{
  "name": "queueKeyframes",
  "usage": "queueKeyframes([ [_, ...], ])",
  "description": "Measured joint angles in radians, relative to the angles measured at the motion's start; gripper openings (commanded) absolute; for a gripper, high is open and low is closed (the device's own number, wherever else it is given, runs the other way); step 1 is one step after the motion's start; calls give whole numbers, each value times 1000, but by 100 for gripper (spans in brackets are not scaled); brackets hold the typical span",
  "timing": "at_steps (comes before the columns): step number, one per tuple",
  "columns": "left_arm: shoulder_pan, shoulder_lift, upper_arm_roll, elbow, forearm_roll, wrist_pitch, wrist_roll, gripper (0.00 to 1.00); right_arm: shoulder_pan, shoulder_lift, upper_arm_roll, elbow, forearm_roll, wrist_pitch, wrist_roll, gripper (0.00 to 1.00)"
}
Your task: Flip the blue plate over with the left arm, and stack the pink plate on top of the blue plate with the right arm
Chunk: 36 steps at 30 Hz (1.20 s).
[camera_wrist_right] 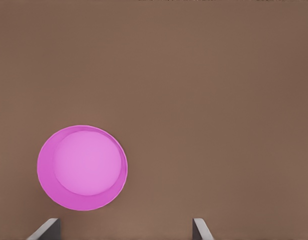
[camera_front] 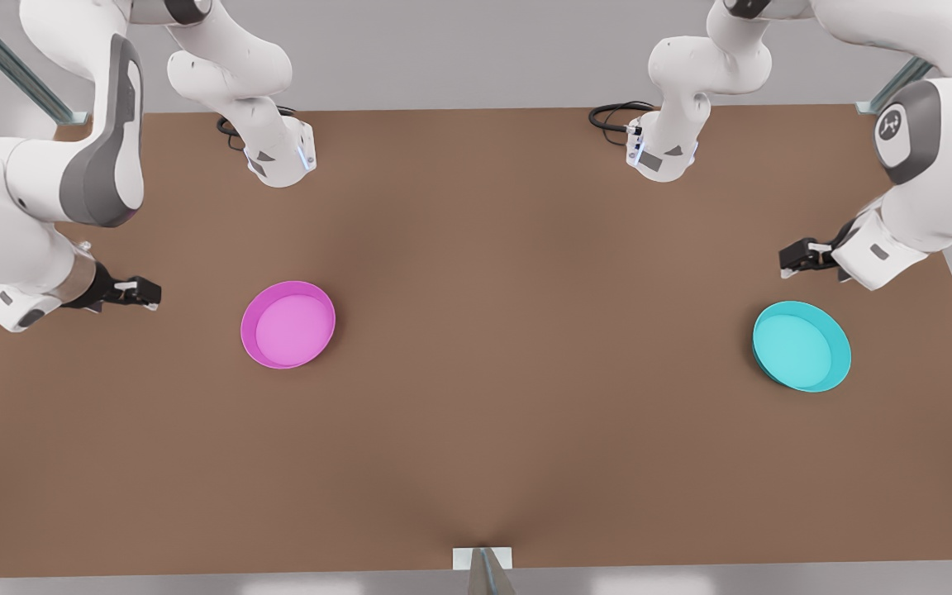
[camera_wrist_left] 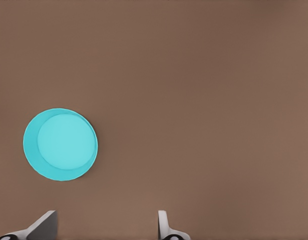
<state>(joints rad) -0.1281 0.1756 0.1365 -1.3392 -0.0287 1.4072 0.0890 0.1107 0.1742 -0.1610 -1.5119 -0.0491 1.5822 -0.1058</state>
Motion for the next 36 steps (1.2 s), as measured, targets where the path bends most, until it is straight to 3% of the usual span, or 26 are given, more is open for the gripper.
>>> queueKeyframes([
  [4,-6,25,68,-5,-21,2,21,100,-6,19,0,13,2,-3,0,100],
  [7,113,151,137,-3,-102,26,126,100,-7,18,0,13,2,-2,1,100],
  [10,202,268,279,-14,-242,68,328,100,-3,19,2,12,2,-5,2,100],
  [16,276,453,379,-77,-504,183,512,100,-3,25,2,12,3,-2,2,100],
  [18,280,478,383,-145,-572,274,621,100,-4,25,2,9,3,-11,0,100],
  [22,359,573,387,-137,-687,331,694,100,-7,27,2,9,2,-11,-7,100],
  [27,540,756,347,61,-775,282,704,98,-8,27,2,10,2,-10,-8,100],
  [31,534,755,339,27,-813,263,703,95,-8,32,2,7,2,-7,-7,100],
  [32,521,748,339,4,-818,268,698,93,-8,33,2,9,2,-6,-7,100],
  [33,509,745,339,-1,-819,269,700,83,-6,33,2,7,2,-4,-6,100],
  [35,468,709,341,-53,-814,335,707,82,-7,33,2,7,2,-4,-6,100],
  [36,458,708,341,-61,-807,362,707,73,-6,34,2,7,2,-4,-6,100],
])
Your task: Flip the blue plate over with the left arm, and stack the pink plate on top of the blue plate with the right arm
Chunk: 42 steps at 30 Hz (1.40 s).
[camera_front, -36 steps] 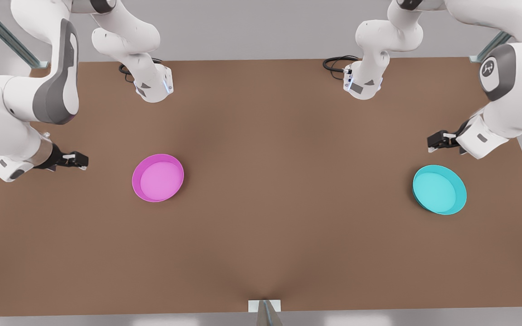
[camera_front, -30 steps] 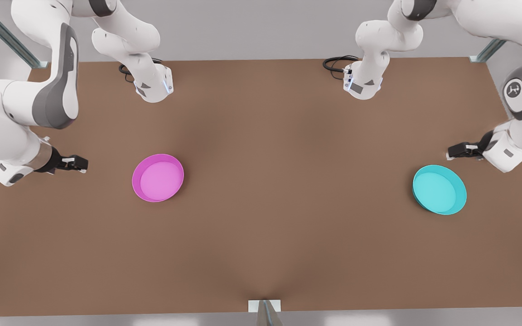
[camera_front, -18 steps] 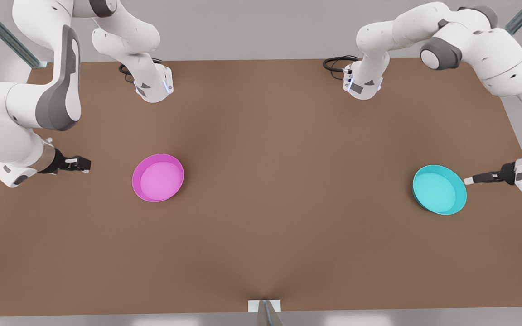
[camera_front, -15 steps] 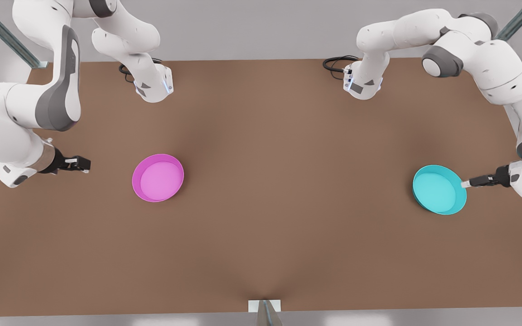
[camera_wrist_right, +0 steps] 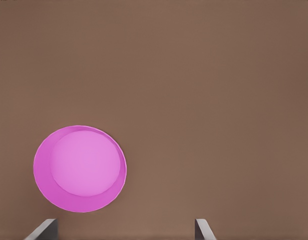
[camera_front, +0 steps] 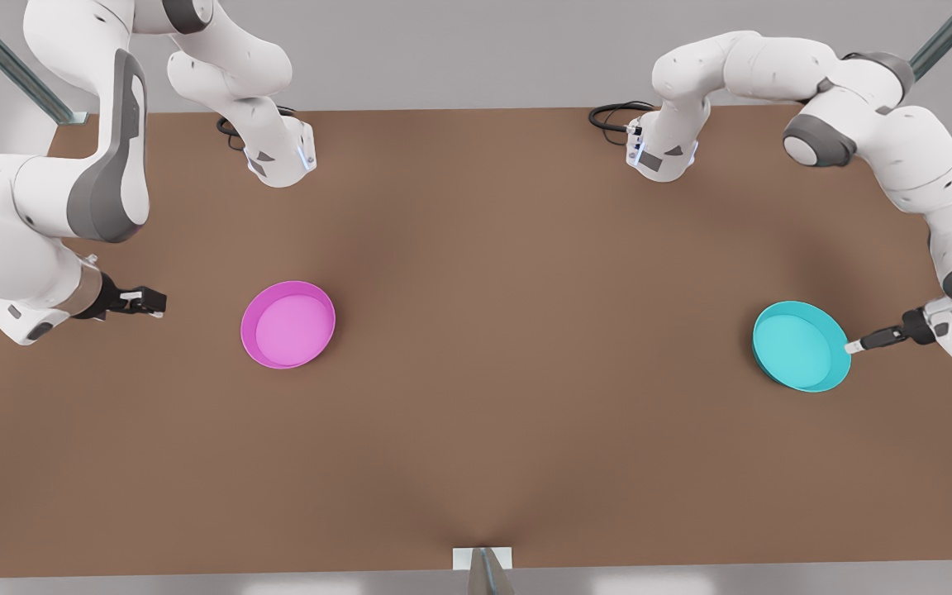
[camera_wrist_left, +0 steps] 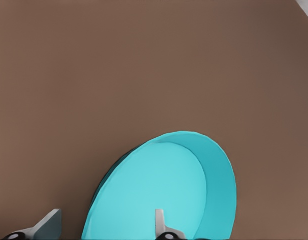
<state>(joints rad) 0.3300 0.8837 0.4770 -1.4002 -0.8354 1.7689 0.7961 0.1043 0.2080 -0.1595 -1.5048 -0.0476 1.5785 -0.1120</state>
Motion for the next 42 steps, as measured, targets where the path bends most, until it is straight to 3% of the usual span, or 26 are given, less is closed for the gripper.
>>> queueKeyframes([
  [3,-5,5,-1,-5,35,58,0,64,0,1,0,0,0,0,0,100],
  [5,-6,11,-1,-8,51,60,0,46,2,1,0,-1,0,0,1,100],
  [27,-58,11,-9,-74,75,147,-11,40,8,0,5,0,2,-8,8,100],
  [29,-58,11,-9,-72,75,146,-11,27,8,-1,5,0,2,-8,8,100],
  [31,-57,11,-9,-71,76,146,-9,21,8,-1,5,0,2,-8,8,100],
  [42,-59,-14,-9,-63,106,124,-3,21,8,-1,5,0,2,-8,6,100],
])
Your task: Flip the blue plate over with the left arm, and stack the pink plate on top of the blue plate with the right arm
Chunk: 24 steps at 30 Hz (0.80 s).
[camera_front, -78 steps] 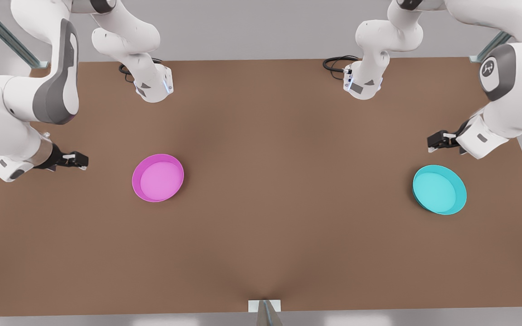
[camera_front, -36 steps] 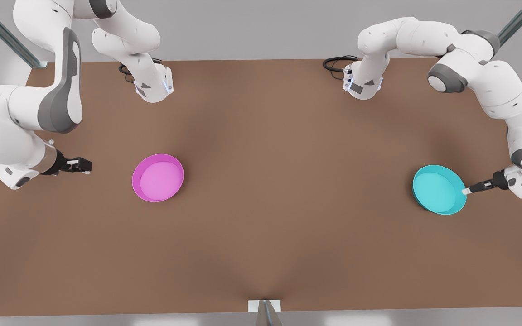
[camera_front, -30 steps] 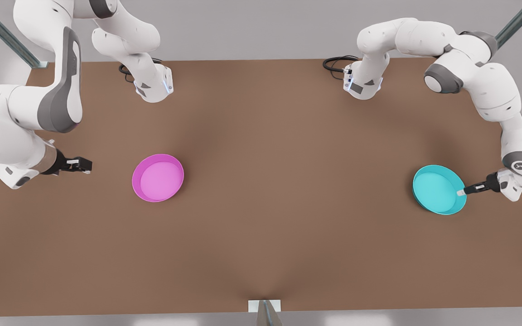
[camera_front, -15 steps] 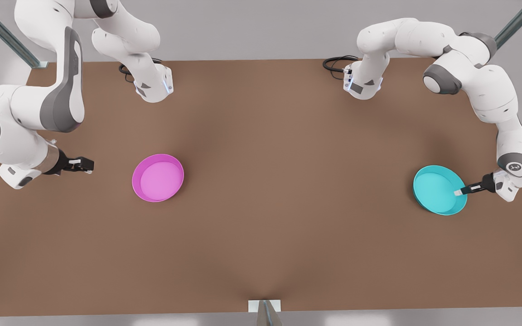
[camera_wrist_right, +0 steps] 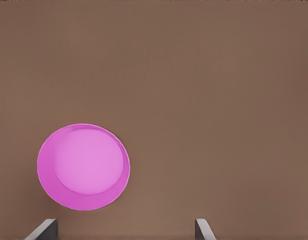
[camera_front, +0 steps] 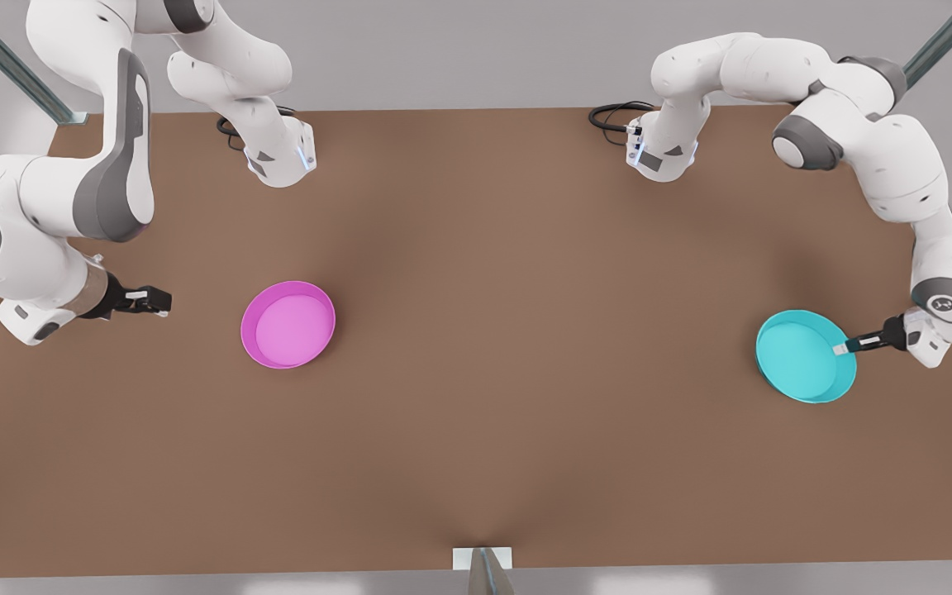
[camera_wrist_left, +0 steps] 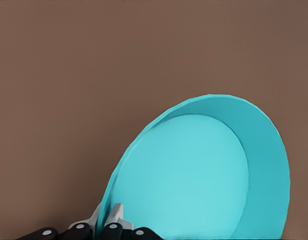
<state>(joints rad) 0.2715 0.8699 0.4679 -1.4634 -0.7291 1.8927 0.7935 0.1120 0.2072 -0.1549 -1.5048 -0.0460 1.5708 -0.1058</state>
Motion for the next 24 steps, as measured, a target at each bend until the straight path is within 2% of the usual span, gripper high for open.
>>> queueKeyframes([
  [7,-43,-115,0,-9,-2,-46,-11,21,1,2,0,0,0,0,1,100],
  [13,-185,-227,-10,-12,65,-95,-127,21,2,2,0,0,0,0,1,100],
  [17,-283,-303,-101,-11,143,-108,-348,21,0,1,0,0,0,0,0,100],
  [24,-397,-357,-259,2,283,-73,-733,21,-8,23,0,2,3,10,-9,100],
])
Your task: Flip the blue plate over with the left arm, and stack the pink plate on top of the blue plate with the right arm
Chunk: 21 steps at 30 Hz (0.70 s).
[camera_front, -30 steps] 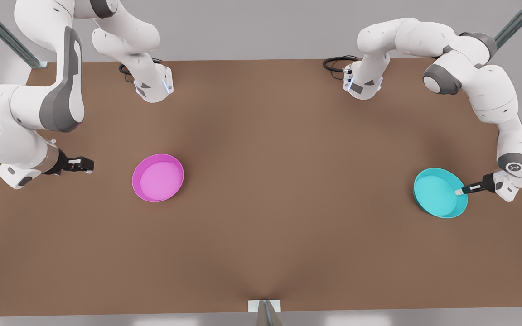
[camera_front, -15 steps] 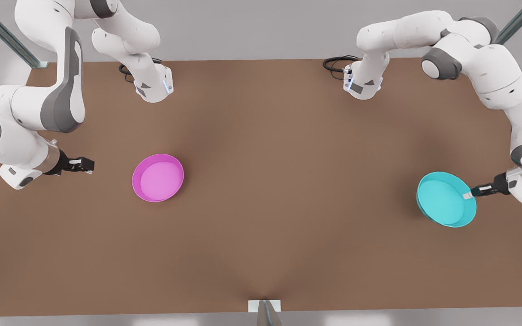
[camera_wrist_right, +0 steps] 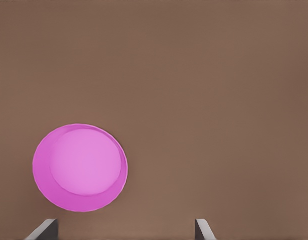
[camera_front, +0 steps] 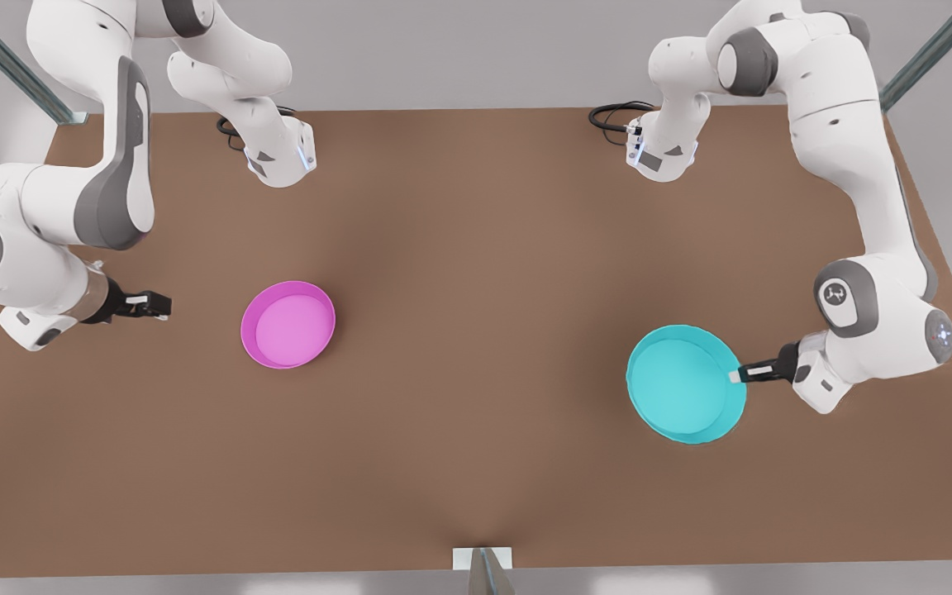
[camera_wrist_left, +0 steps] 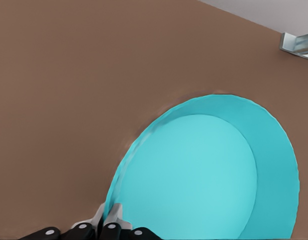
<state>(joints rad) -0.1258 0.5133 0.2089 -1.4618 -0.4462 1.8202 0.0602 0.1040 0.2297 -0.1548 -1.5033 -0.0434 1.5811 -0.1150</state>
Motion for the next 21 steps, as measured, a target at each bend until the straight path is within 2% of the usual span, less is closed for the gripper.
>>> queueKeyframes([
  [6,-73,-31,-49,61,248,3,-207,21,4,5,0,3,8,2,0,100],
  [9,-162,-67,-48,92,412,11,-307,21,6,7,0,0,8,11,0,100],
  [12,-303,-171,-41,92,596,-35,-434,21,8,7,1,-2,8,12,2,100],
  [14,-519,-234,-35,94,759,-167,-540,21,8,7,1,-2,8,12,2,100],
  [16,-773,-229,17,139,949,-342,-670,21,8,7,1,-2,8,18,3,100],
  [18,-999,-124,12,212,1155,-515,-691,21,8,7,2,-3,8,19,3,100],
  [21,-1174,-15,13,213,1466,-572,-721,21,4,10,1,-3,20,31,2,100],
])
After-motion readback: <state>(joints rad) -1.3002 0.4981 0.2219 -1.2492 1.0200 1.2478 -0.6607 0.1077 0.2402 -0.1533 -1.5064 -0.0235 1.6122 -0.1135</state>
